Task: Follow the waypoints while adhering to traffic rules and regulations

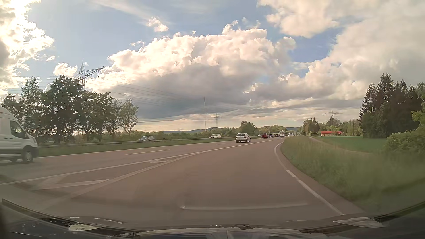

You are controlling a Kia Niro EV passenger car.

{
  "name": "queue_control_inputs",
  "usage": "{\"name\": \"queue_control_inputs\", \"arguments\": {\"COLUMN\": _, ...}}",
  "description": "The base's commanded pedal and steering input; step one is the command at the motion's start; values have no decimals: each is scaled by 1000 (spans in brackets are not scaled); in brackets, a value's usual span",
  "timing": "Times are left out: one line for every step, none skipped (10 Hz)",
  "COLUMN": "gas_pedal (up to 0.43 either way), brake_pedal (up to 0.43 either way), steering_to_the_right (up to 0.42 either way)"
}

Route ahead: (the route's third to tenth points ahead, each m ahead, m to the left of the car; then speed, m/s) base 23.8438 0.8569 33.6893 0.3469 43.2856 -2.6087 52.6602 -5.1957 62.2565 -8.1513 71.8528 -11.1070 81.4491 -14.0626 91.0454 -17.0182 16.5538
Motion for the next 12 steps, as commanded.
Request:
{"name": "queue_control_inputs", "arguments": {"gas_pedal": 118, "brake_pedal": 0, "steering_to_the_right": 56}}
{"name": "queue_control_inputs", "arguments": {"gas_pedal": 118, "brake_pedal": 0, "steering_to_the_right": 56}}
{"name": "queue_control_inputs", "arguments": {"gas_pedal": 118, "brake_pedal": 0, "steering_to_the_right": 55}}
{"name": "queue_control_inputs", "arguments": {"gas_pedal": 118, "brake_pedal": 0, "steering_to_the_right": 52}}
{"name": "queue_control_inputs", "arguments": {"gas_pedal": 118, "brake_pedal": 0, "steering_to_the_right": 51}}
{"name": "queue_control_inputs", "arguments": {"gas_pedal": 130, "brake_pedal": 0, "steering_to_the_right": 51}}
{"name": "queue_control_inputs", "arguments": {"gas_pedal": 138, "brake_pedal": 0, "steering_to_the_right": 50}}
{"name": "queue_control_inputs", "arguments": {"gas_pedal": 138, "brake_pedal": 0, "steering_to_the_right": 50}}
{"name": "queue_control_inputs", "arguments": {"gas_pedal": 138, "brake_pedal": 0, "steering_to_the_right": 49}}
{"name": "queue_control_inputs", "arguments": {"gas_pedal": 150, "brake_pedal": 0, "steering_to_the_right": 49}}
{"name": "queue_control_inputs", "arguments": {"gas_pedal": 150, "brake_pedal": 0, "steering_to_the_right": 48}}
{"name": "queue_control_inputs", "arguments": {"gas_pedal": 150, "brake_pedal": 0, "steering_to_the_right": 45}}
